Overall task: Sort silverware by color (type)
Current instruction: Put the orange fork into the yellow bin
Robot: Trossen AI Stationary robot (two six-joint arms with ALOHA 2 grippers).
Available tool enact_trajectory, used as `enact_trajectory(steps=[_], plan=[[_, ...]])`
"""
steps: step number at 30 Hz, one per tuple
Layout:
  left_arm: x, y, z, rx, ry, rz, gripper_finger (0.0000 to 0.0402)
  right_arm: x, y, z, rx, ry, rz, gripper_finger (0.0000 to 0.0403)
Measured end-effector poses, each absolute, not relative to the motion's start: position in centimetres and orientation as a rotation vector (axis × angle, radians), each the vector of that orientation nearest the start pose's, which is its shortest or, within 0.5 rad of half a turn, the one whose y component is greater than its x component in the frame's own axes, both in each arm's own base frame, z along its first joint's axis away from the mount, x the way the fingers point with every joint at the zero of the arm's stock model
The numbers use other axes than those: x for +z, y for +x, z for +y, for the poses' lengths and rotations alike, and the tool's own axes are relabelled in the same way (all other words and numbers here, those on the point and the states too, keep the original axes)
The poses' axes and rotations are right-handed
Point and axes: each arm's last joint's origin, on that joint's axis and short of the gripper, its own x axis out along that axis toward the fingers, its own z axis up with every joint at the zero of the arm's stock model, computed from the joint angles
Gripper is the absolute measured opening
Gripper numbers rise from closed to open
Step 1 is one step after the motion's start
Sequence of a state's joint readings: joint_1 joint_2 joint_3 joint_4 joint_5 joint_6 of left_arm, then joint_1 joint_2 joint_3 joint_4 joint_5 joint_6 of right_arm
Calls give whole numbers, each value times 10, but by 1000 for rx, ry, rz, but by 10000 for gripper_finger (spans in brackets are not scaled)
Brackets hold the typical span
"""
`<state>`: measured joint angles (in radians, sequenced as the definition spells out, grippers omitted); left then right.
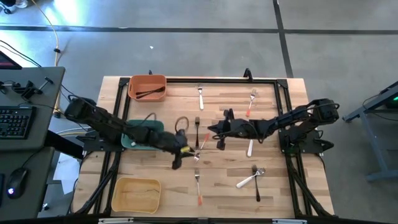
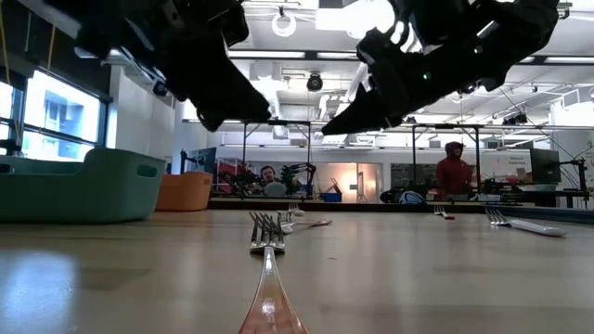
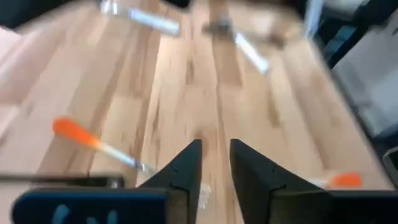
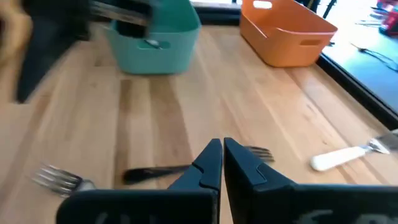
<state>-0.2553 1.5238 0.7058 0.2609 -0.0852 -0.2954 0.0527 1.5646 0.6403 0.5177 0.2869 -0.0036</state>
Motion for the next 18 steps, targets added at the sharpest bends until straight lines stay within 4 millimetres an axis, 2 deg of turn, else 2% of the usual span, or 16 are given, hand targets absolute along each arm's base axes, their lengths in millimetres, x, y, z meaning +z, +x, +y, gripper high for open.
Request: enact_trajectory(steps=[4,8,13,18], plan=[[181,301,-94,-27,-196,685,108,169,301,6,-263,-83,422,0],[172,316,-105,-6,-219,751,125,166,299,6,-274,-85,447,0],[151,338,-109,49,-234,812,137,165,299,6,-279,-65,462,0],[140,355,-101,185,-223,820,140,165,298,8,-275,-65,465,0]])
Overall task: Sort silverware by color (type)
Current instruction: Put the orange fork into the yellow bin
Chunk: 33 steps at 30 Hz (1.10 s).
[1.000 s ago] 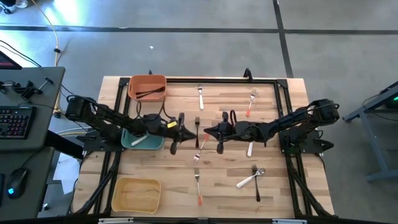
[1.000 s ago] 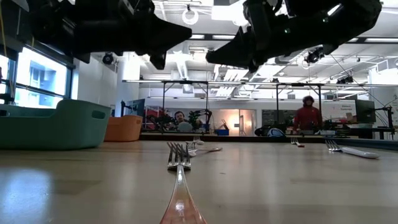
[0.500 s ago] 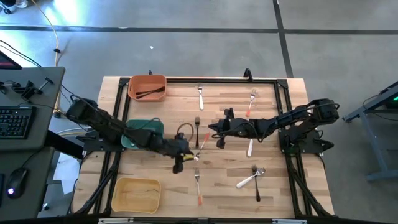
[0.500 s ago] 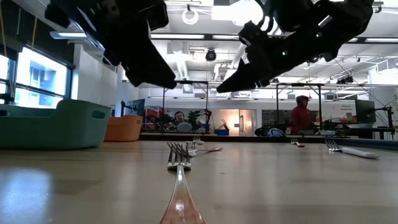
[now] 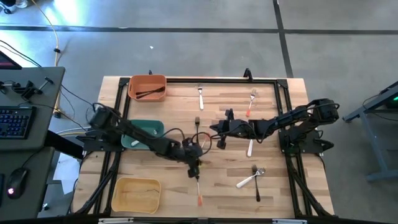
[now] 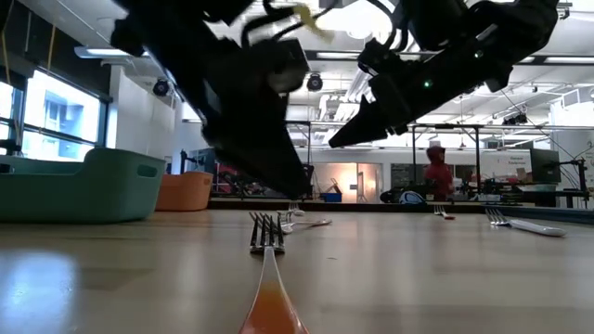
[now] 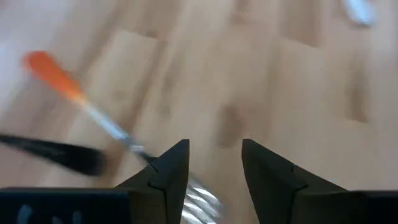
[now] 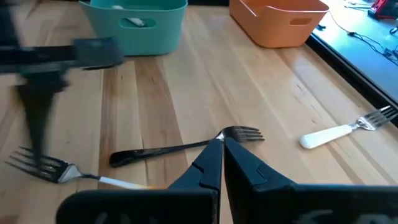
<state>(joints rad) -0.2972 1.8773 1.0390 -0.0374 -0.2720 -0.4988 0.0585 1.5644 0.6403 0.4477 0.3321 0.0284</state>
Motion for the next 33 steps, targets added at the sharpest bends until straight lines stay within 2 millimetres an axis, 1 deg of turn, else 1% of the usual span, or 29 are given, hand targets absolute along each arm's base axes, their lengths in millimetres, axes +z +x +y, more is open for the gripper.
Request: enact_trajectory(steps=[3,7,9,13,19,23,28,31,33], plan=[[133,361,-89,262,-238,836,141,164,298,9,-272,-69,470,0],[124,365,-75,278,-306,873,140,163,298,9,-273,-72,483,0],[122,367,-72,274,-320,874,140,163,297,9,-273,-72,486,0],[116,368,-69,267,-324,895,140,162,297,9,-276,-74,490,0],[115,367,-69,260,-292,920,134,162,297,9,-276,-73,491,0],[111,365,-68,246,-235,954,110,162,297,9,-276,-72,490,0],[103,364,-71,235,-177,983,58,162,297,9,-276,-71,490,0],[103,364,-73,209,-138,984,17,162,297,9,-275,-72,494,0],[109,363,-75,191,-116,971,8,162,297,9,-275,-73,498,0]])
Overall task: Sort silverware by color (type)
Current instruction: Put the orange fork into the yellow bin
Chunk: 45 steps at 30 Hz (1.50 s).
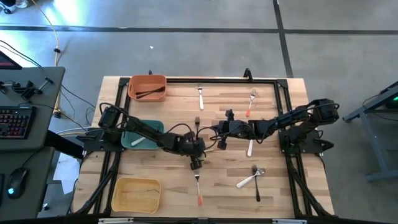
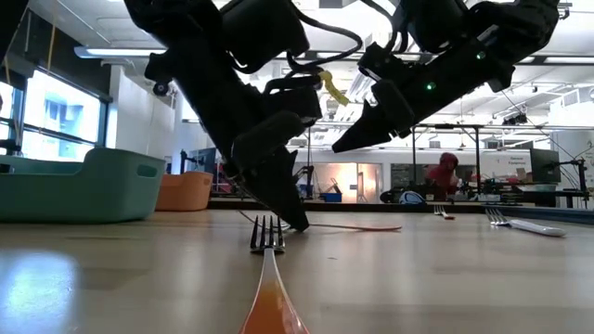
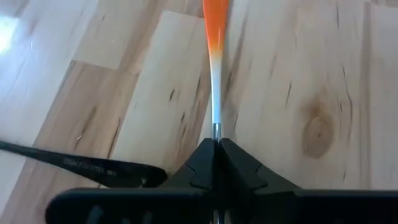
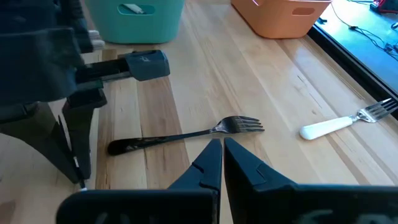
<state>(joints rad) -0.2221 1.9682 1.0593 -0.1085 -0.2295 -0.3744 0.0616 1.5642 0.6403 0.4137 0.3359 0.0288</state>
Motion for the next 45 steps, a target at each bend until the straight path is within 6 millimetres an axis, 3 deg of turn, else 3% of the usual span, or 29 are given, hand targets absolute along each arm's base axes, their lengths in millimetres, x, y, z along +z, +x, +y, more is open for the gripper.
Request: enact_trajectory(steps=[6,18,27,36,45], plan=[[130,352,-80,111,-53,996,4,161,296,9,-274,-77,510,0],[207,317,-86,54,10,920,1,160,296,9,-272,-75,514,0],[254,260,-85,58,86,1000,1,160,296,9,-273,-77,520,0],[261,216,-84,96,170,1216,0,159,295,9,-278,-63,525,0],[227,187,-76,155,184,1360,0,159,295,9,-280,-62,525,0]])
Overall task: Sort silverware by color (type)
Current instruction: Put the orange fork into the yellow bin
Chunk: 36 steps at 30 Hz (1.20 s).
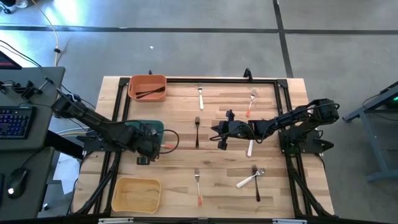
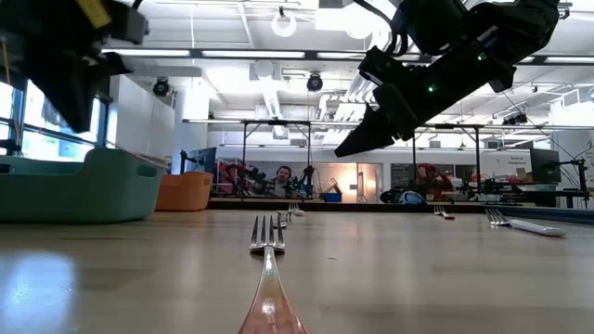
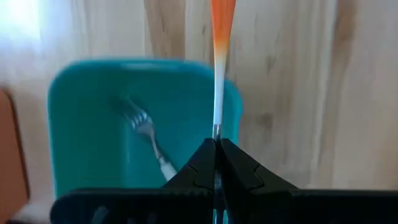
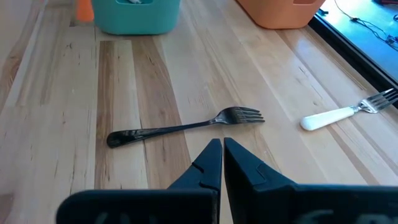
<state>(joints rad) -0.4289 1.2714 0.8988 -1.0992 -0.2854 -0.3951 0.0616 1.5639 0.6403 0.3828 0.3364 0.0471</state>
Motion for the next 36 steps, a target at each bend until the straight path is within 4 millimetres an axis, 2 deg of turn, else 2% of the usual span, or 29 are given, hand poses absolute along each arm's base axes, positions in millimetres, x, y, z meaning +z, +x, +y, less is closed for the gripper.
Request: enact_trajectory(steps=[5,18,27,36], plan=[[216,172,-73,165,167,1384,1,159,295,9,-280,-61,526,0],[216,148,-65,154,125,1383,1,159,295,9,-282,-54,524,0],[191,133,-58,240,97,1496,4,159,295,9,-283,-46,523,0],[190,133,-59,286,33,1483,26,159,295,9,-281,-45,523,0]])
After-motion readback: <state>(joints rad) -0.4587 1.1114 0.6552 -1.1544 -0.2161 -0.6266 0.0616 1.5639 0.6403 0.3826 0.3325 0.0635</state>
